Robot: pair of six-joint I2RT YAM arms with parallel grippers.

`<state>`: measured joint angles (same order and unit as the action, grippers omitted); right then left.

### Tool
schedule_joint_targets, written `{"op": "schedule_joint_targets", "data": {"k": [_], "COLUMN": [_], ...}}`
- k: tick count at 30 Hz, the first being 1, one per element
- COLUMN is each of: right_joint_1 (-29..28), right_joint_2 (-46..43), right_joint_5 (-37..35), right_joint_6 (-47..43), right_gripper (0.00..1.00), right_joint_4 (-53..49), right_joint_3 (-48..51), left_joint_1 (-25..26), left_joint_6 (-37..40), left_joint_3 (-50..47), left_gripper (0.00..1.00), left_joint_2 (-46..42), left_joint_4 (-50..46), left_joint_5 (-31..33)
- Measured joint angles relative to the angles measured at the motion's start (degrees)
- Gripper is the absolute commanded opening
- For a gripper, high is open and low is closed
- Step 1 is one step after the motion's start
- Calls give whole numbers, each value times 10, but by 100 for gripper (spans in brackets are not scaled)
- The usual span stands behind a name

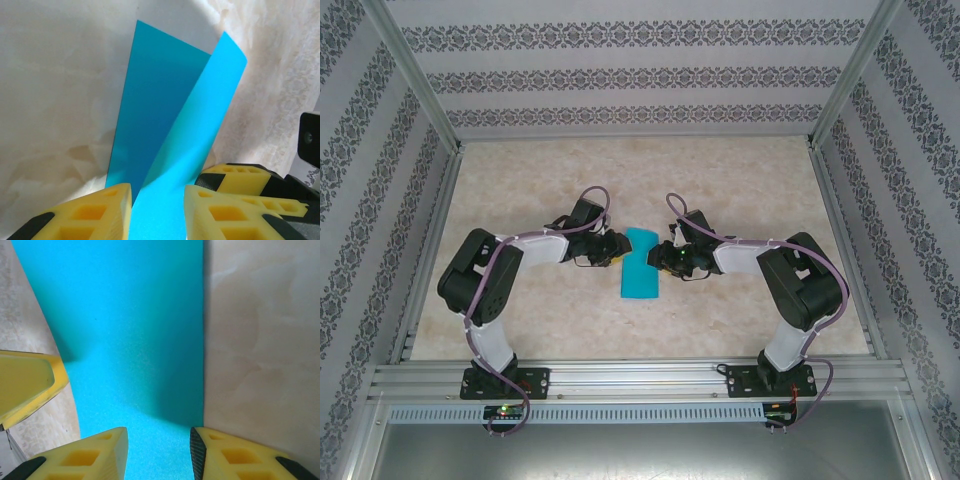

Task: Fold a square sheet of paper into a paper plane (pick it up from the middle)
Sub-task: Fold the triangle a second time at the center of the table.

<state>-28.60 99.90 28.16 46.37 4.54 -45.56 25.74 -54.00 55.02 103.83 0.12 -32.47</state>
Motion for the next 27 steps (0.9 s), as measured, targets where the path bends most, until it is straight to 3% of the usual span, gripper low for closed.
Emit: {"op": "schedule_joint_targets", "data": {"k": [13, 27], "right_joint_1": [0, 0], "right_joint_2": [0, 0], "right_joint_5": [0, 0], "right_joint_6": [2, 2], "right_gripper": [40, 40], "right_joint_4": [1, 2], "right_joint_3": [0, 1], "left_joint_1": [-3, -4], "left_joint_6": [0, 15], "left_joint_3": [5, 6], "left_gripper": [36, 40], "left_joint_2": [21, -4], "left_joint_4": [21, -12], "left_joint_5": [-21, 8]}}
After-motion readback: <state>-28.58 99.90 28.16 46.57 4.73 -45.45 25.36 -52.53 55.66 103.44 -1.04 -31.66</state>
